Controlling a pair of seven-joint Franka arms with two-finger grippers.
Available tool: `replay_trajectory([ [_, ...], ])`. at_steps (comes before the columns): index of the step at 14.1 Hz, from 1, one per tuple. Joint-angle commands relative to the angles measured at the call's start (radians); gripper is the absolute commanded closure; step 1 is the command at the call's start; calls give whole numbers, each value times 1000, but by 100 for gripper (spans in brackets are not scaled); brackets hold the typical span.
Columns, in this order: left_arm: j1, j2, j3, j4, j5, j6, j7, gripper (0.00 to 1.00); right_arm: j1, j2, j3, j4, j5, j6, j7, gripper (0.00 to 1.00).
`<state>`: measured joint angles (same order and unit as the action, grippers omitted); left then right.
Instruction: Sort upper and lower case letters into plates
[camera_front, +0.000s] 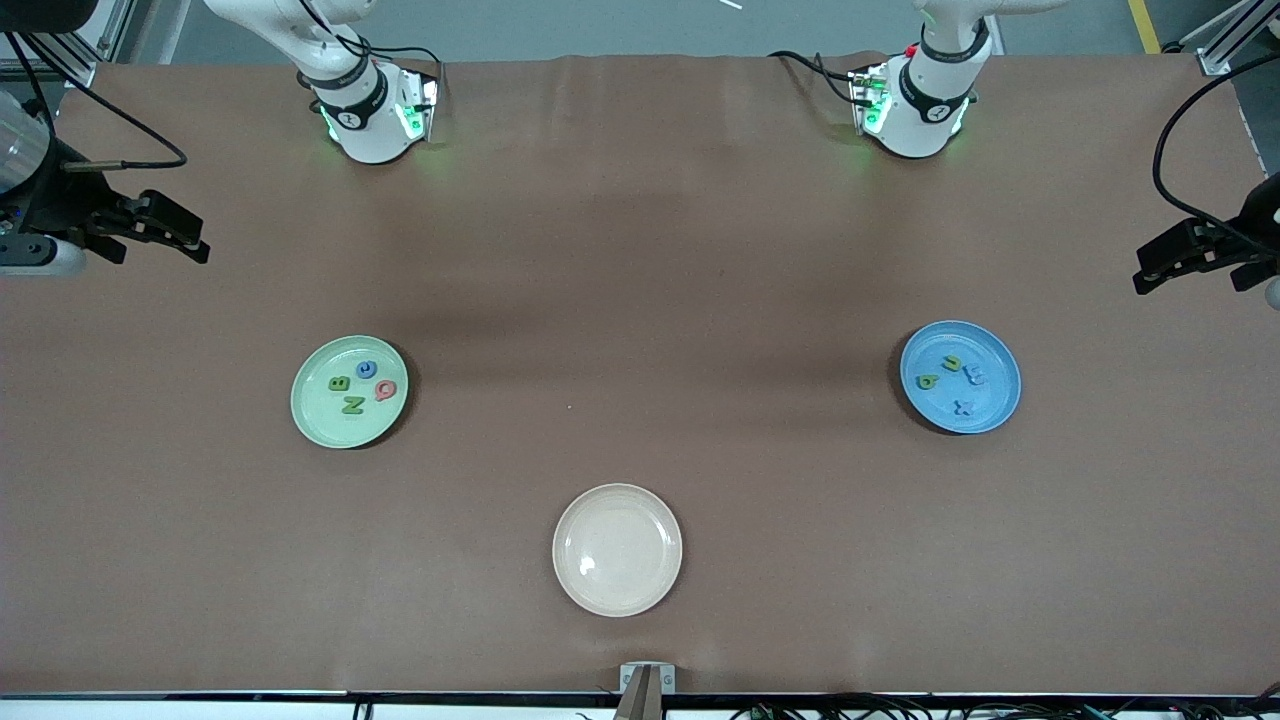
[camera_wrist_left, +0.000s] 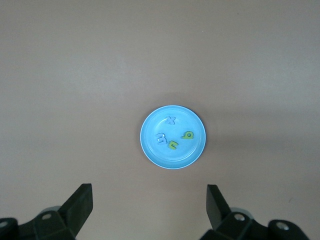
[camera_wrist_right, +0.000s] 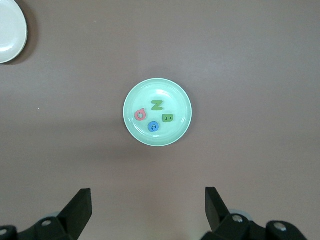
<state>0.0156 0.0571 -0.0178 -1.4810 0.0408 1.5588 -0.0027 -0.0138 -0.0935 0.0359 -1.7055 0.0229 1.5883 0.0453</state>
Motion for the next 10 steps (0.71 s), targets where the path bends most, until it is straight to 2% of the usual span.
replay_trajectory([
  [1,1,-23,12,-1,-48,-10,13,0,1,-8,6,-6,-27,-2,-8,0],
  [6,20,-103,10,-99,-75,35,13,0,0,-8,6,-5,-17,-2,-15,0],
  [10,15,-91,7,-59,-65,33,10,0,-3,-9,6,-6,-11,-4,-10,0],
])
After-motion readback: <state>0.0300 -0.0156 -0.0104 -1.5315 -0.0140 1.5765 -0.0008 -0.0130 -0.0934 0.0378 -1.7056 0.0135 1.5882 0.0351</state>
